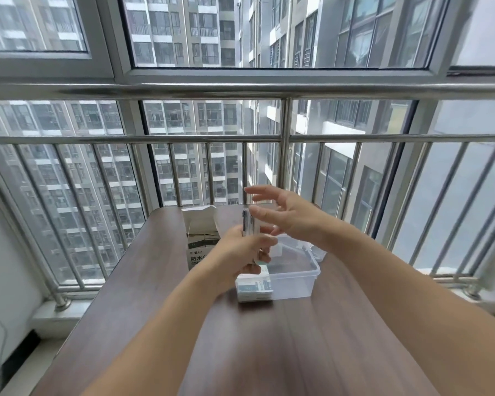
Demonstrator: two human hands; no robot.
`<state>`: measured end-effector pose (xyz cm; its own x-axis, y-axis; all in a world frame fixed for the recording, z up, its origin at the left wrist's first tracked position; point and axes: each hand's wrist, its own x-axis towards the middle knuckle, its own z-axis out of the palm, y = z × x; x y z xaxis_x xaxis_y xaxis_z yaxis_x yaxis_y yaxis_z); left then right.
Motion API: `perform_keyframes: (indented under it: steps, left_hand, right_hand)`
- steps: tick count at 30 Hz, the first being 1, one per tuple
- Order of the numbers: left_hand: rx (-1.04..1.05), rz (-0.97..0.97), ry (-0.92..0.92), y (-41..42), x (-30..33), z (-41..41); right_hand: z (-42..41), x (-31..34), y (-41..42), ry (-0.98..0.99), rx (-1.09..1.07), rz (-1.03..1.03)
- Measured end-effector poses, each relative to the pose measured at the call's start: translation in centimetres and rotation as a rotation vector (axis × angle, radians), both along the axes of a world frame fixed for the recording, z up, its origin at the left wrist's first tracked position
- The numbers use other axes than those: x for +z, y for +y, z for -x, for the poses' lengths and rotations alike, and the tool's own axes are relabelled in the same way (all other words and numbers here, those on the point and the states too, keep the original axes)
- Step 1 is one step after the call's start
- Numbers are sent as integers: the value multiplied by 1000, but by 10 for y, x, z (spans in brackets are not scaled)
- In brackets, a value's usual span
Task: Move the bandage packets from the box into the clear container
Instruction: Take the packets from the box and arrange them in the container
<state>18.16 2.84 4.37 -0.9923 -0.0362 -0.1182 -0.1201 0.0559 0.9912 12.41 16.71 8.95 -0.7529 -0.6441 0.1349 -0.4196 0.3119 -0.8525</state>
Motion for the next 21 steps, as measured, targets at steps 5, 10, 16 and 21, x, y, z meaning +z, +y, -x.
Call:
perform_keyframes:
  steps: [5,10,16,21]
  left_hand:
    - [128,171,58,-5,1,12]
    - [275,719,375,-7,-8,22]
    - [321,883,314,0,-12,26]
    - [90,337,-7,0,-9,25]
  right_hand:
    - [-2,-8,-3,108,51,-46]
    - [0,-7,-10,-4,-182,118]
    - [11,-12,-15,-343,-377,116]
    - [28,-17,-7,-508,-284,59]
